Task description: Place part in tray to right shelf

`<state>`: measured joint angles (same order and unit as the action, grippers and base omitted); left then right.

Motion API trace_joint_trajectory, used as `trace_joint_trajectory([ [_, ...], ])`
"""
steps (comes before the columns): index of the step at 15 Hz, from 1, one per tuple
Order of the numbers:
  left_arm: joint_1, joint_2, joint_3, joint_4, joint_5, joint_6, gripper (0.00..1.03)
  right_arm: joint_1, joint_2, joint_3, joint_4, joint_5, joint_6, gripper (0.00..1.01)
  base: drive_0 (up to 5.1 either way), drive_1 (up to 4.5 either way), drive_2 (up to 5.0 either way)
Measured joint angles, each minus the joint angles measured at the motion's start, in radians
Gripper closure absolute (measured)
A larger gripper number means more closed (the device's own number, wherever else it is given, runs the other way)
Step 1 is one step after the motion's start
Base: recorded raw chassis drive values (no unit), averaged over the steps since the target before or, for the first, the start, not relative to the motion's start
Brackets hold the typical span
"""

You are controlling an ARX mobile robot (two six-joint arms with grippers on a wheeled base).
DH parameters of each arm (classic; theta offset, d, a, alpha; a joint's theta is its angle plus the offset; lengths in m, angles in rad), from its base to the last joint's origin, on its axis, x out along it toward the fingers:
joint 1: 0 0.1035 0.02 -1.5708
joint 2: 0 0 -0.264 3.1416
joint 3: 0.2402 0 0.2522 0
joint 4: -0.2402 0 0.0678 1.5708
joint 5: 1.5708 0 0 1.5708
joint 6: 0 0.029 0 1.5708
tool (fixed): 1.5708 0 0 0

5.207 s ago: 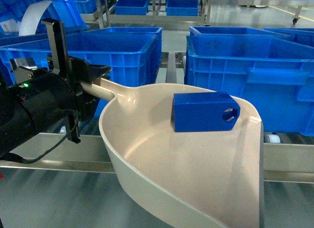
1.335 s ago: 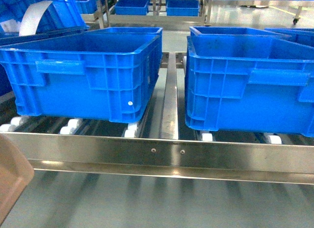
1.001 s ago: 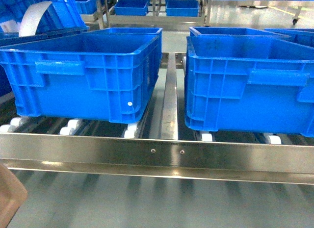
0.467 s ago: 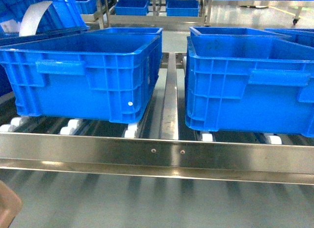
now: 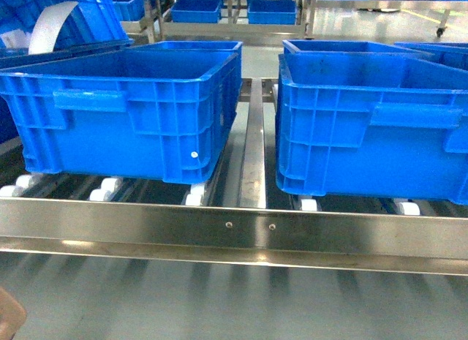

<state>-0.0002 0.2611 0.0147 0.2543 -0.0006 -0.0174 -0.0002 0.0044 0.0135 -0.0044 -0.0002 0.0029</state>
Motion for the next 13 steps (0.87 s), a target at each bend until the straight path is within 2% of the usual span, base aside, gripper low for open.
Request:
trace_joint_trajectory([
  [5,0.0,-0.092,0.0,-0.09,0.0,0.0,0.91,0.0,0.0,0.0,0.0,0.0,0.0,0.99,0.0,0.0,0.0],
  [6,0.0,-0.216,0.0,-0.267,0.001,0.0,0.91,0.0,0.0,0.0,-0.001,0.0,0.0,0.99,0.0,0.0,0.0],
  [9,0.0,-0.251,0.001,-0.263,0.0,0.0,0.91,0.0,0.0,0.0,0.0,0.0,0.0,0.99,0.0,0.0,0.0],
  [11,0.0,-0.251,0.001,-0.263,0.0,0.0,0.91,0.0,0.0,0.0,0.0,0.0,0.0,0.76,0.0,0.0,0.0],
  [13,0.0,-0.251,0.001,-0.262,0.0,0.0,0.91,0.0,0.0,0.0,0.0,0.0,0.0,0.65,0.0,0.0,0.0],
])
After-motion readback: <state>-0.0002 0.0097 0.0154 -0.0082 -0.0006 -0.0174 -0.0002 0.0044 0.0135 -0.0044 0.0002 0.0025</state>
